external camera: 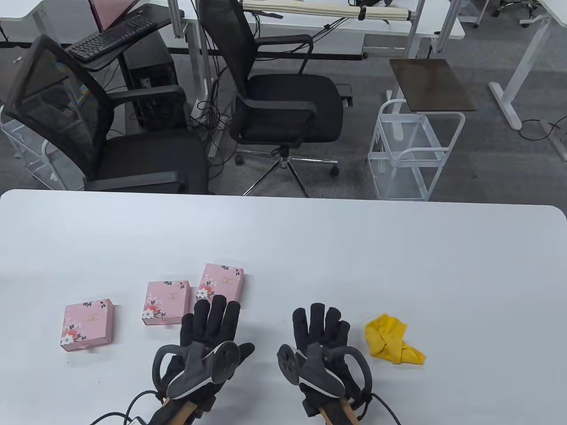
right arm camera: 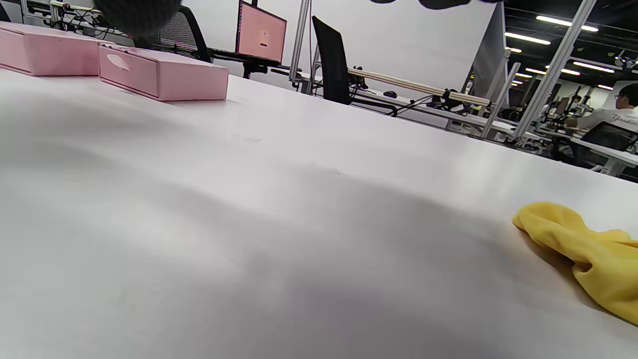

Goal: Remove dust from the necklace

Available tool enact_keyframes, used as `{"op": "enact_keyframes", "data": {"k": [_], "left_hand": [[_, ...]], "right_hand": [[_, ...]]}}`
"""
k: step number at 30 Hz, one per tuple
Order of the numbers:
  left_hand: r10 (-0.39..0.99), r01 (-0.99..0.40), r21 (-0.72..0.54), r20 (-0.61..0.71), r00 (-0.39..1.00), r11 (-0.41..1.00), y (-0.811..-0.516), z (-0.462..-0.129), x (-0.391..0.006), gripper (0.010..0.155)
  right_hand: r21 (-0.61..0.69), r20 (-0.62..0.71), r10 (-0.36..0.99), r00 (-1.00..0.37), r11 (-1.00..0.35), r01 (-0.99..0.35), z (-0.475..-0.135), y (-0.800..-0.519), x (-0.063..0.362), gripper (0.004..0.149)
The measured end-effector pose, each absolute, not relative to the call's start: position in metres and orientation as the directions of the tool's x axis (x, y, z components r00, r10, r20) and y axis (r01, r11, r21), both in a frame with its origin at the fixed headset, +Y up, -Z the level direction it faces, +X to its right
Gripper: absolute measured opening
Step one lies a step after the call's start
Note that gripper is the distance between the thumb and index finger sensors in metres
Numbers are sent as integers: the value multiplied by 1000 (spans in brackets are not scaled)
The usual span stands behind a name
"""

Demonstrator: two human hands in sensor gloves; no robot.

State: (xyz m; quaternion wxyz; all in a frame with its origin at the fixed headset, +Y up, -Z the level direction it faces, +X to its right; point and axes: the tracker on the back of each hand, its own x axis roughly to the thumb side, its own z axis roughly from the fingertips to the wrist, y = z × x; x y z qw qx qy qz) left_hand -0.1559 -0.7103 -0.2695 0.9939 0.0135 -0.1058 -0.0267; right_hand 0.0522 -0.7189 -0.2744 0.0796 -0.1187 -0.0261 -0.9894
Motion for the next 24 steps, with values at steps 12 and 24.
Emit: {"op": "enact_keyframes", "data": {"k": [12, 24], "left_hand": [[-41, 35, 34, 203, 978, 999, -710, -272, -158, 84], [-35, 47, -56, 212, 977, 997, -699, -286, -171, 93]], "right_hand": [[28, 231, -139, -963, -988, 149, -276, -718, 54, 86], [27, 221, -118, -968, -992, 127, -277, -717, 61, 85]]}}
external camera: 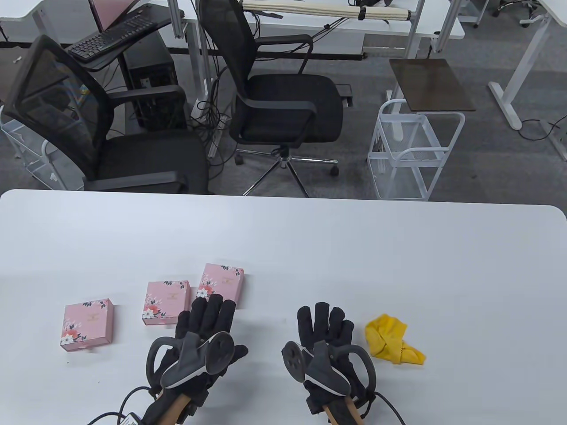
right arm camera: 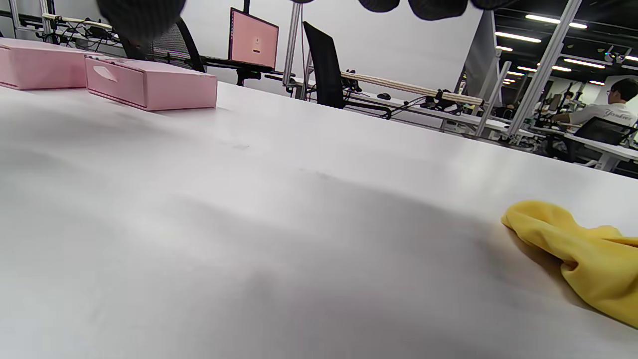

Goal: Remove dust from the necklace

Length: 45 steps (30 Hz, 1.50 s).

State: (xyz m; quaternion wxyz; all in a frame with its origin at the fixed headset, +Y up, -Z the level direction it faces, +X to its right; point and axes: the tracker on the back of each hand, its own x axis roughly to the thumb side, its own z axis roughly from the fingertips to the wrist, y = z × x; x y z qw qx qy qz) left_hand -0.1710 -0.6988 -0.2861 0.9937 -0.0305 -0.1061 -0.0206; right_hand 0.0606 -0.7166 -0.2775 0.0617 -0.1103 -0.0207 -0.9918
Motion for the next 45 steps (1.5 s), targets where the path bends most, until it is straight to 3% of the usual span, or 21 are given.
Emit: {"op": "enact_keyframes", "data": {"k": [10, 14, 19, 26, 45], "left_hand": [[-106, 139, -200, 169, 980, 970, -693, -363, -181, 102], [-110, 160, -349, 156, 981, 923, -706, -404, -178, 110], [-91, 149, -469, 145, 985, 870, -729, -432, -179, 118], [-162, 215, -519, 146, 976, 828, -749, -444, -182, 119], [-227, 291, -431, 195, 954, 854, -744, -444, -162, 120]], "right_hand": [[44, 205, -67, -977, -996, 77, -279, -716, 69, 84], [52, 204, -54, -977, -996, 66, -280, -717, 70, 84], [56, 211, -48, -976, -997, 61, -281, -718, 70, 84], [47, 209, -49, -977, -997, 60, -281, -719, 70, 83], [35, 204, -57, -977, -997, 65, -280, -721, 68, 80]]}}
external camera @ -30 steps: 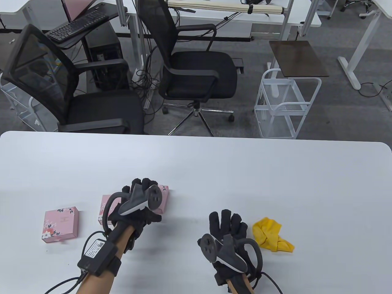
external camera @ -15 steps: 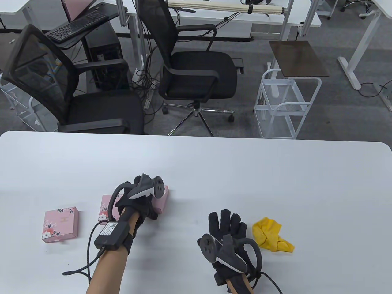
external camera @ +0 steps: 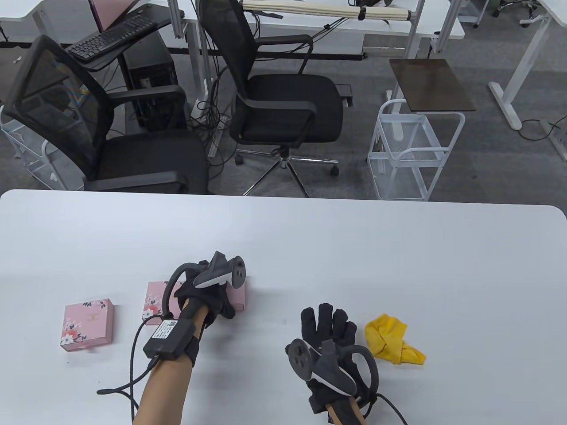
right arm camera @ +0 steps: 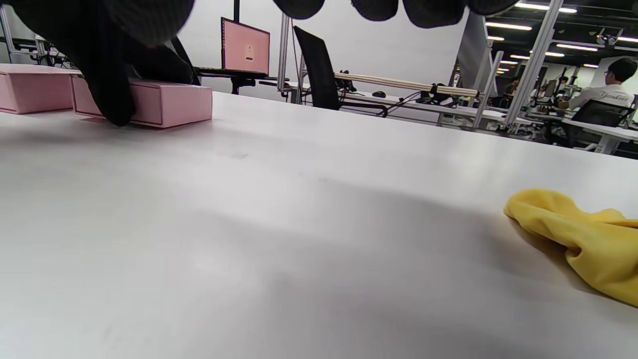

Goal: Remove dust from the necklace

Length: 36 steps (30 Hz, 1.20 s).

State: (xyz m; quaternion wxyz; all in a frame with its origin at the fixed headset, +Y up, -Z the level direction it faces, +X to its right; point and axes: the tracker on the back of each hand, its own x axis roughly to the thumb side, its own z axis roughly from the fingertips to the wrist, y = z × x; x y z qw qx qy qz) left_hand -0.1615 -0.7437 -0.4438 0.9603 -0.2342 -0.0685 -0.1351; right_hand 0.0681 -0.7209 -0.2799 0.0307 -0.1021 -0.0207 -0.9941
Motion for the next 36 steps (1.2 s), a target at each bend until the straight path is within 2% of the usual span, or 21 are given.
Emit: {"op": "enact_keyframes", "data": {"k": [8, 15, 19, 22, 25, 27, 29, 32, 34, 36], "left_hand": [[-163, 249, -330, 266, 950, 910, -727, -431, -122, 119], [-164, 274, -324, 328, 930, 905, -746, -428, -85, 116], [-153, 254, -290, 329, 932, 923, -755, -427, -82, 115], [-125, 227, -316, 310, 942, 921, -756, -424, -84, 115], [-67, 185, -356, 320, 945, 916, -750, -416, -92, 119], [-62, 173, -324, 326, 943, 930, -744, -408, -101, 117], [-55, 163, -296, 344, 938, 941, -739, -398, -112, 105], [5, 87, -248, 349, 937, 965, -740, -382, -128, 76], [28, 57, -233, 346, 938, 971, -746, -374, -135, 66], [31, 55, -232, 350, 936, 971, -753, -368, -138, 62]], "right_hand": [[21, 195, -38, -980, -999, 43, -278, -719, 70, 79], [40, 181, -27, -983, -999, 35, -279, -722, 74, 79], [50, 174, -24, -984, -998, 33, -281, -723, 76, 79], [56, 172, -32, -985, -998, 42, -281, -725, 75, 79], [60, 172, -38, -984, -997, 49, -282, -726, 75, 79], [58, 172, -43, -984, -997, 54, -282, -727, 75, 79], [44, 172, -46, -984, -998, 55, -282, -727, 75, 78], [12, 175, -7, -985, -1000, 9, -284, -729, 72, 73], [15, 177, 82, -981, -997, -81, -286, -731, 70, 69], [43, 157, 231, -960, -973, -227, -290, -734, 67, 62]]}}
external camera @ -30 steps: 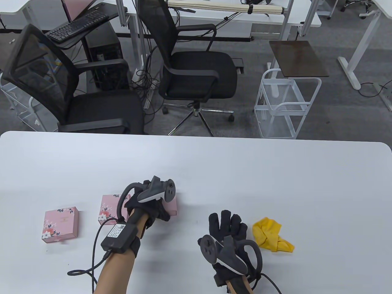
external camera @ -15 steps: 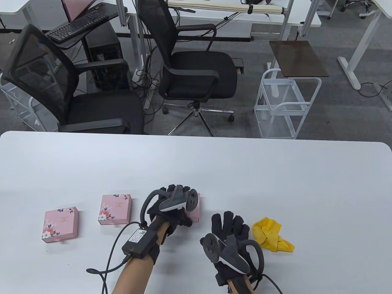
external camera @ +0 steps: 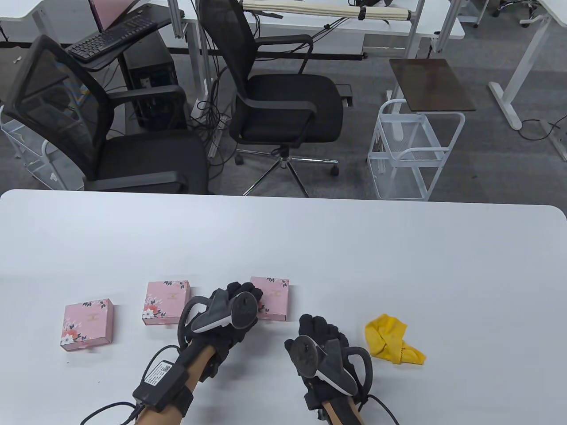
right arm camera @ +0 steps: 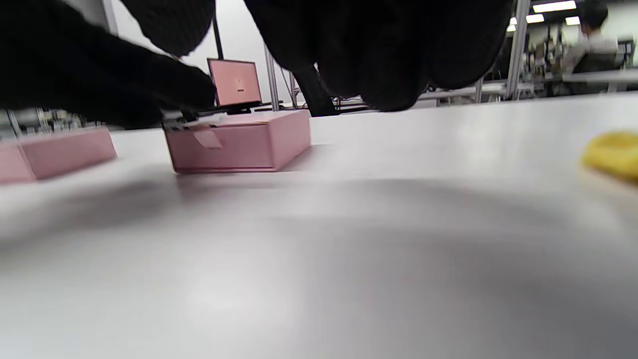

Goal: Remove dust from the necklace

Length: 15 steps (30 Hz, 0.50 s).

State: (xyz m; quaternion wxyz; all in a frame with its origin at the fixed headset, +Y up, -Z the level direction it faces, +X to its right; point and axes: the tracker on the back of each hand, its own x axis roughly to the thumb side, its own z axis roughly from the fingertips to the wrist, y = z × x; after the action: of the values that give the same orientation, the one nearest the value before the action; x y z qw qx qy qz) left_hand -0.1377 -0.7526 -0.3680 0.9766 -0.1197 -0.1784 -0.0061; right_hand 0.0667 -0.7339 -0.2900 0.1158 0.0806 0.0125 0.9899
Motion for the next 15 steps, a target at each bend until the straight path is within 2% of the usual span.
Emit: {"op": "enact_keyframes", "data": {"k": [4, 7, 12, 15], "left_hand": [[23, 66, -246, 342, 940, 967, -763, -365, -140, 59], [70, 11, -245, 321, 945, 969, -769, -362, -141, 59], [95, -9, -268, 310, 946, 963, -771, -363, -143, 59], [86, -3, -261, 308, 947, 965, -771, -363, -142, 59]], "right_hand": [[163, 51, 450, -892, -884, -437, -305, -743, 59, 54], [227, -105, 570, -815, -784, -578, -321, -753, 49, 51], [219, -311, 665, -679, -645, -732, -343, -768, 38, 54], [210, -399, 664, -632, -605, -768, -352, -776, 36, 56]]}}
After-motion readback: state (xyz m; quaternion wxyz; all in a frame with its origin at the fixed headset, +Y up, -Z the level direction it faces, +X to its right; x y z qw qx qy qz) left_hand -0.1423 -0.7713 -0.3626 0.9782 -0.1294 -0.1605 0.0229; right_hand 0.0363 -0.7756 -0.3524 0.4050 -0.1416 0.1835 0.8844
